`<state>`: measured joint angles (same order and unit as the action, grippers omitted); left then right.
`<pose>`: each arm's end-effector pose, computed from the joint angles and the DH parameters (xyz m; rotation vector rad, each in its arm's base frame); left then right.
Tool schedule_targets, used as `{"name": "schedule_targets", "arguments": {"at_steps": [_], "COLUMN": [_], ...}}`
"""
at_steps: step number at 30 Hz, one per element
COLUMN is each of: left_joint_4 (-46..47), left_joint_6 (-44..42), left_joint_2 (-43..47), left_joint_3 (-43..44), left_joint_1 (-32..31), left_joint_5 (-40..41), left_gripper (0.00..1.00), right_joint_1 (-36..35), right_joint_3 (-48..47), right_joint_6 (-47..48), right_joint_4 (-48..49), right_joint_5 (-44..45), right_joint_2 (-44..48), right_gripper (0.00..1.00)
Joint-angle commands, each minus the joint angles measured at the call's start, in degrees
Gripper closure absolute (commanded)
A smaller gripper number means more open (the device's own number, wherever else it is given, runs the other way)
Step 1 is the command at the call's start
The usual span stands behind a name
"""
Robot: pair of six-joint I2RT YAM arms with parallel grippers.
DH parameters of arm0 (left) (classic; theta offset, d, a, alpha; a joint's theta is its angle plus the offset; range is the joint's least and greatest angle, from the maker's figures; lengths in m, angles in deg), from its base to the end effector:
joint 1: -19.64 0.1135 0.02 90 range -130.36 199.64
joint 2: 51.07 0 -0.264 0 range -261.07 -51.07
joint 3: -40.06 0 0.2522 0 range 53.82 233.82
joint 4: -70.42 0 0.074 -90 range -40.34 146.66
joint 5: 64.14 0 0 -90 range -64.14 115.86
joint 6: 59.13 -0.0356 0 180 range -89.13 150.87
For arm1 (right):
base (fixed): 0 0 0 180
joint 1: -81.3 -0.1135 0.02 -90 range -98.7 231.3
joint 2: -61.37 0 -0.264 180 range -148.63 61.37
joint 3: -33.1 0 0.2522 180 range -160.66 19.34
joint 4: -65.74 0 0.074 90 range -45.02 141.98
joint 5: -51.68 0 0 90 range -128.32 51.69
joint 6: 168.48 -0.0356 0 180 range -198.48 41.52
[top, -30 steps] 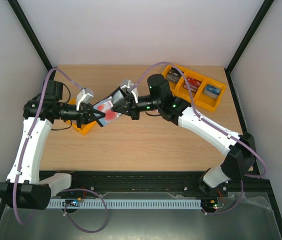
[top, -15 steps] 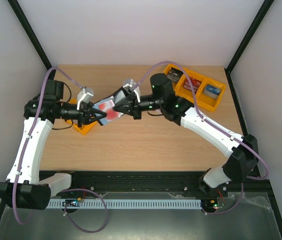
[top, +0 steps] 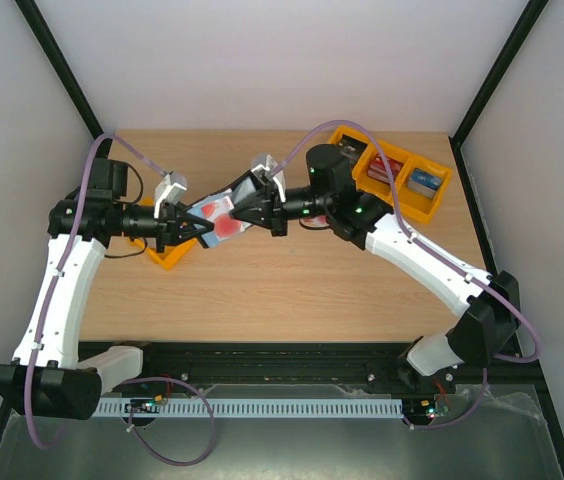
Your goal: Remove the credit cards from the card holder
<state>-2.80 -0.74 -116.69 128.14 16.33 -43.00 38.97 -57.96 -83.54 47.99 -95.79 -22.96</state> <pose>0.1968 -0.0446 0.3831 1.0485 1.7318 -1.1358 0.2280 0.2483 0.3880 -1.3033 1.4001 1.4525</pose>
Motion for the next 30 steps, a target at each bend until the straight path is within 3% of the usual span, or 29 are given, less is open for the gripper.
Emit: {"name": "schedule_targets", "arguments": {"at_steps": [1, 5, 16, 20, 23, 26, 30], "left_joint_4": [-0.5, 0.2, -0.1, -0.3, -0.3, -0.1, -0.2], "left_joint_6": [-0.3, 0.5, 0.0, 0.0, 0.0, 0.2, 0.1], "left_joint_2": [0.9, 0.8, 0.8, 0.9, 0.9, 0.9, 0.8], "left_joint_3": [1.0, 1.0, 1.2, 1.3, 1.1, 0.7, 0.8], "left_joint_1": [-0.1, -0.1, -0.1, -0.1, -0.1, -0.1, -0.1], "left_joint_5": [-2.6, -2.1, -2.4, -2.4, -2.4, -2.7, -3.1], "left_gripper": [0.98, 0.98, 0.98, 0.98, 0.96, 0.86, 0.87], "right_joint_1": [1.3, 1.2, -1.5, -1.9, -1.3, 0.0, 0.9], "right_joint_3": [-0.2, 0.2, 0.5, 0.0, 0.5, 0.9, 0.8], "right_joint_6": [0.9, 1.9, -1.3, -0.2, 1.3, 1.1, 1.3], "right_joint_4": [-0.2, -1.9, 3.1, 2.2, 1.3, 0.4, -0.8], "right_joint_5": [1.0, -1.1, -1.9, -1.6, 1.2, 3.0, 3.5], "right_joint_2": [2.0, 1.4, -1.1, -0.6, 1.5, 2.6, 3.2], "right_gripper": [0.98, 0.89, 0.86, 0.98, 0.98, 0.98, 0.98]}}
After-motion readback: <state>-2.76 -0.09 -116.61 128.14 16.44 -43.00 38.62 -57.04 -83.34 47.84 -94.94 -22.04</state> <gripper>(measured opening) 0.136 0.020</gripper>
